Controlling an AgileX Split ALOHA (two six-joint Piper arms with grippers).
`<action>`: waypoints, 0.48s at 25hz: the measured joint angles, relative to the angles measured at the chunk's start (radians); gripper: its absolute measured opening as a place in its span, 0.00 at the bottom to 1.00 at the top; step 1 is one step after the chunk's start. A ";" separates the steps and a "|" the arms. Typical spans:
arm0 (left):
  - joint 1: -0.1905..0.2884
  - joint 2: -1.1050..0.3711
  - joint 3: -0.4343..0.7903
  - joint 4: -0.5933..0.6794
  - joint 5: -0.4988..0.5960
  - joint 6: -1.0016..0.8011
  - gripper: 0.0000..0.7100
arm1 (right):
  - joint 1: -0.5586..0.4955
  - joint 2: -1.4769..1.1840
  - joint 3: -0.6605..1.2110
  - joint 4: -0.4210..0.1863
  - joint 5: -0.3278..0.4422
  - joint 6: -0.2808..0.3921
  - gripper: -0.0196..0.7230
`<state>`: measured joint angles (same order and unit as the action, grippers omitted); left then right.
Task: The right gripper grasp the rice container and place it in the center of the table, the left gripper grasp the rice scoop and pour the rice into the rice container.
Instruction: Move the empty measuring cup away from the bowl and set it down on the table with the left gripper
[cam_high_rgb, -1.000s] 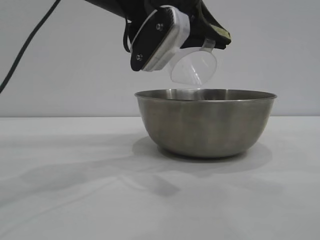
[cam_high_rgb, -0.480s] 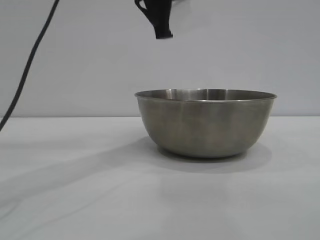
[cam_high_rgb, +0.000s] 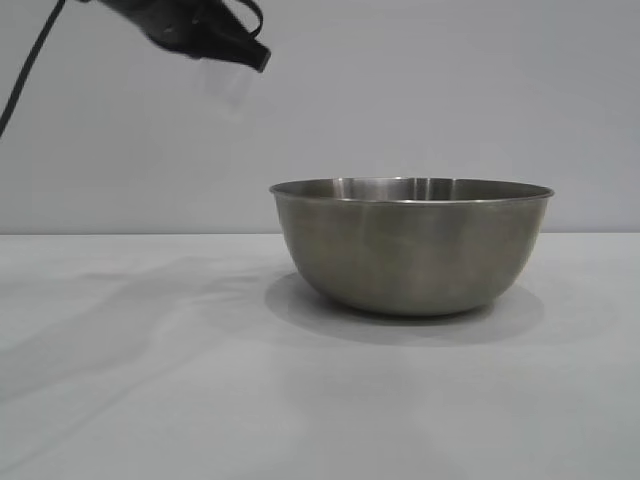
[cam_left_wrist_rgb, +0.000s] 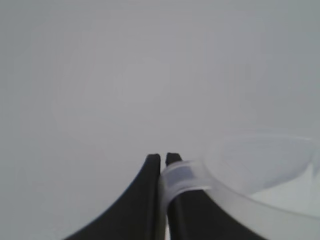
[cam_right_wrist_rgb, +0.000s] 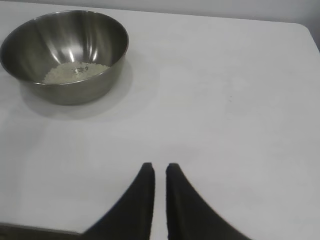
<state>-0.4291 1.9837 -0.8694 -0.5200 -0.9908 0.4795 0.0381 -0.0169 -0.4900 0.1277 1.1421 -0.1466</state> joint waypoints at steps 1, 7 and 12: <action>0.025 0.000 0.030 0.046 -0.013 -0.051 0.00 | 0.000 0.000 0.000 0.000 0.000 0.000 0.10; 0.115 0.000 0.134 0.242 -0.051 -0.232 0.00 | 0.000 0.000 0.000 0.000 0.000 0.000 0.10; 0.145 0.000 0.201 0.293 -0.115 -0.327 0.00 | 0.000 0.000 0.000 0.000 0.000 0.000 0.10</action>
<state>-0.2841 1.9837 -0.6685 -0.2272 -1.1055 0.1527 0.0381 -0.0169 -0.4900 0.1277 1.1421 -0.1466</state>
